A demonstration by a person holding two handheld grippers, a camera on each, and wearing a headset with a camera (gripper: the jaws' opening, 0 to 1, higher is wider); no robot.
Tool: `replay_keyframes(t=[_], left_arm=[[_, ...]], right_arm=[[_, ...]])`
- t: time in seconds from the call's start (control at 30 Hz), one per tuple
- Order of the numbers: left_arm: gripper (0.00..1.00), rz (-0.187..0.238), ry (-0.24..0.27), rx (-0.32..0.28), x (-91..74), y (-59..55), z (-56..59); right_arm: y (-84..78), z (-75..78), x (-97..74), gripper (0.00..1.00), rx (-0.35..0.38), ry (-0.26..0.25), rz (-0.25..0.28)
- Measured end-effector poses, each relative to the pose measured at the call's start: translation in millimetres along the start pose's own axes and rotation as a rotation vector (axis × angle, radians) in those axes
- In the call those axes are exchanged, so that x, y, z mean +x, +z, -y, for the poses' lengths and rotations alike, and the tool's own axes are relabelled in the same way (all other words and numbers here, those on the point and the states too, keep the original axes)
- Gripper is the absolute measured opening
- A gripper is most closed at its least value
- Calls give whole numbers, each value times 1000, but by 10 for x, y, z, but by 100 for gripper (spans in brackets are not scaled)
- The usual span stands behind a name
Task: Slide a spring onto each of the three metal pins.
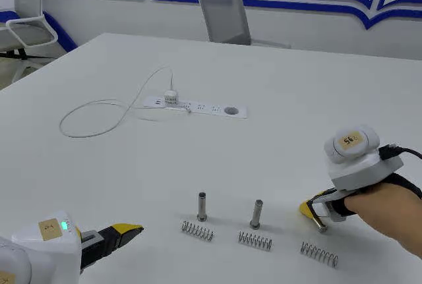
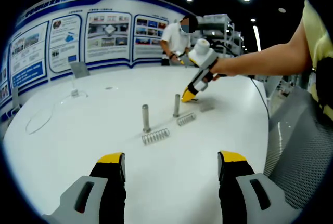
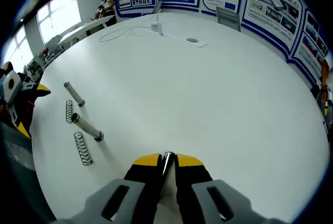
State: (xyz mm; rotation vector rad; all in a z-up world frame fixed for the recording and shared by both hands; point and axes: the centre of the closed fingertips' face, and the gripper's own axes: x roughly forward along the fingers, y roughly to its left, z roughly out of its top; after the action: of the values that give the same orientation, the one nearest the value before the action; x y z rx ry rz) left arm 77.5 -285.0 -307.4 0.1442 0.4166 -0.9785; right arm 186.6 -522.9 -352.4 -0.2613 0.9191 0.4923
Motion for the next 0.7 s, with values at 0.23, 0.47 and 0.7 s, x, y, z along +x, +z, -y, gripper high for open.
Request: replay_keyframes(t=[0.23,0.47,0.7], left_arm=[[73,-1,-1,-1,-4,-6,6],[73,-4,3,-2,-10,-17,5],[73,0,5,6,-20,22,-7]], right_arm=[[-6,-3,1,9,35,-2,9],[0,5,1,9,51,-9,22],[23,-38,-62,9,59,-4,49]])
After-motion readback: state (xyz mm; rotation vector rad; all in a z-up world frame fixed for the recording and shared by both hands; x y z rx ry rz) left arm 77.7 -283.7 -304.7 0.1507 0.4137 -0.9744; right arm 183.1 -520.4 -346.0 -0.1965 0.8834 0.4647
